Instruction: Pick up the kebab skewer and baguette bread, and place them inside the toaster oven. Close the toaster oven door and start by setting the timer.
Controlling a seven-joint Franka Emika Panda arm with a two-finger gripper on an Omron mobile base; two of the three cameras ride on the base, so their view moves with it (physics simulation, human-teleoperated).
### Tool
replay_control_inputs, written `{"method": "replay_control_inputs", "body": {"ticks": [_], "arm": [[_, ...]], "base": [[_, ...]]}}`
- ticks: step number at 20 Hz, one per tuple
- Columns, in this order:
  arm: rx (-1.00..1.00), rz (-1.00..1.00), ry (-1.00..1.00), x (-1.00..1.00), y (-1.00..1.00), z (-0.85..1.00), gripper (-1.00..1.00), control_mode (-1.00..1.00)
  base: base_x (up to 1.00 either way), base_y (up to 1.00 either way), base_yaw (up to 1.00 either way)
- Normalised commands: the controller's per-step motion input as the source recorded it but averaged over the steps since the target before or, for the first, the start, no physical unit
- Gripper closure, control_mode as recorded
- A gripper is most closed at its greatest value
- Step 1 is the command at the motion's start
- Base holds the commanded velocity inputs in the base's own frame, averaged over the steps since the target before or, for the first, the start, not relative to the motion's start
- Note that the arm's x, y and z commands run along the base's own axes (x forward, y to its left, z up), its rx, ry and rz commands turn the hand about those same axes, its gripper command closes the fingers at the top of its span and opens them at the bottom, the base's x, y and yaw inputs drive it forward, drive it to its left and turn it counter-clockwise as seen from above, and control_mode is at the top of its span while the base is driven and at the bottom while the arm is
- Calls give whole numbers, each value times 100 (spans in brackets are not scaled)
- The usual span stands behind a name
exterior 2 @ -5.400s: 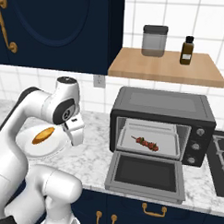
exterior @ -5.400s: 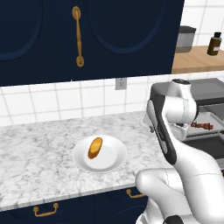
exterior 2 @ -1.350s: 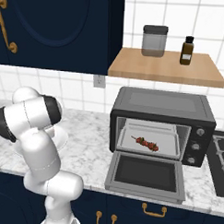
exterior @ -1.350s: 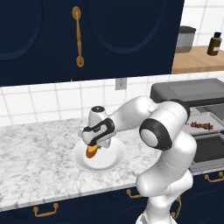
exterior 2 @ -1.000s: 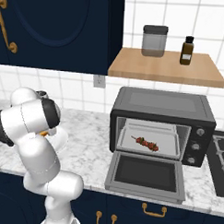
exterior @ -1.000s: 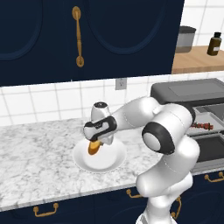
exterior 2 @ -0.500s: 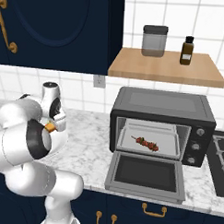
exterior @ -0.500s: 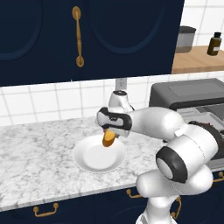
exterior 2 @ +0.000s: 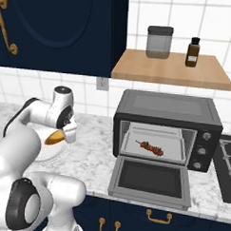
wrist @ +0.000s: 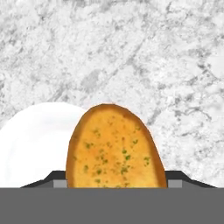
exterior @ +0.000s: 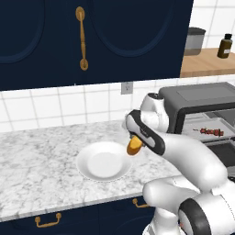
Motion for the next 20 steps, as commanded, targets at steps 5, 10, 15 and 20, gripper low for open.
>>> {"method": "replay_control_inputs", "body": {"ticks": [5, 10, 15, 20], "arm": [[3, -24, 0, -49, -72, 57, 100, -100], [7, -23, 0, -32, -97, 47, 100, -100], [8, -20, 0, -32, -100, 41, 100, -100], [8, -20, 0, -33, -100, 31, 100, -100]], "base": [[0, 0, 0], [0, 0, 0], [0, 0, 0], [0, 0, 0]]}}
